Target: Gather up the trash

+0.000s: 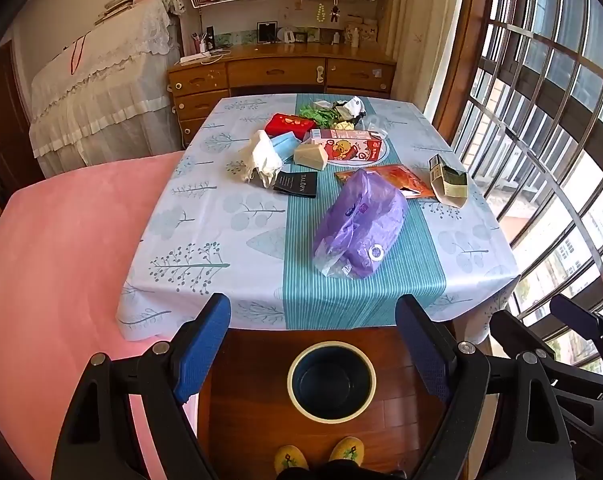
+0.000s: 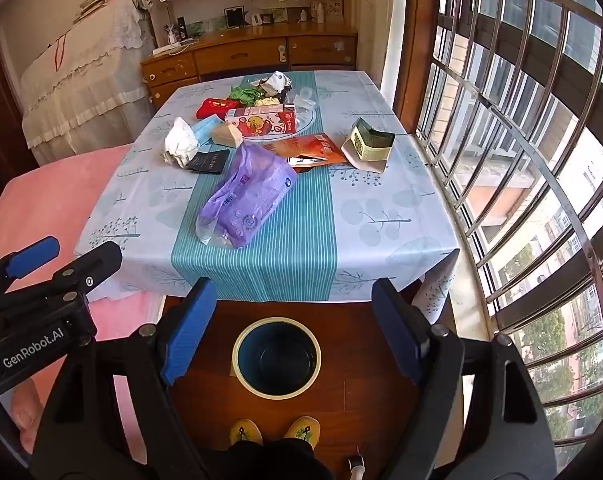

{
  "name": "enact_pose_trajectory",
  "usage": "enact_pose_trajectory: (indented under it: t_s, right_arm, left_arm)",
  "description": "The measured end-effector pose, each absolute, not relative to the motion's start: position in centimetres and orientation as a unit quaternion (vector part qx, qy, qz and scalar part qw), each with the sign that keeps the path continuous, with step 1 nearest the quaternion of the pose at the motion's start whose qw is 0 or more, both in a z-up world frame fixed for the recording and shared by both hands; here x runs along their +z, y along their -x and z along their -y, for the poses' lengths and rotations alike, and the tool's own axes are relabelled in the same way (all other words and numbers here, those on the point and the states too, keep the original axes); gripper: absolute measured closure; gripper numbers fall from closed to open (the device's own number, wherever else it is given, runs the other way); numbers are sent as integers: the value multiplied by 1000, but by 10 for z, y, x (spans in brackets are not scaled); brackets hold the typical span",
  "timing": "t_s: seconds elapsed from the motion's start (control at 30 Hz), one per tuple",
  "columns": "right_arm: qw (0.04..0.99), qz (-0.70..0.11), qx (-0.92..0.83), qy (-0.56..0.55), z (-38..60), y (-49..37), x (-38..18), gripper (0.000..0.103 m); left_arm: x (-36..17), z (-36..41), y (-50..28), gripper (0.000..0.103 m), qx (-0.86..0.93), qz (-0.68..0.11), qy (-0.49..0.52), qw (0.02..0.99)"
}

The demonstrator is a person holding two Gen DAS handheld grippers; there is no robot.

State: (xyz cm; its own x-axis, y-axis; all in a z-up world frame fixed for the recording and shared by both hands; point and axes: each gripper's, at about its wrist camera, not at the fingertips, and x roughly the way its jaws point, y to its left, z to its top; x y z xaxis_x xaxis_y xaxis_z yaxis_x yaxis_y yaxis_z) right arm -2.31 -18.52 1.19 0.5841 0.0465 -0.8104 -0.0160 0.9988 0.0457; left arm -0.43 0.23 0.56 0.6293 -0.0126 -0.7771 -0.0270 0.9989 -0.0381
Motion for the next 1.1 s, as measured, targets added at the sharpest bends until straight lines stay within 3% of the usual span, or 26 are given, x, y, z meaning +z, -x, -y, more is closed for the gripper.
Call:
enact_pose_trajectory:
  t_s: [1.1]
  right_arm:
    - [892, -452, 22, -15, 180, 25, 14, 25]
  left_arm:
    - [8, -5, 7, 16, 6, -431, 25, 902]
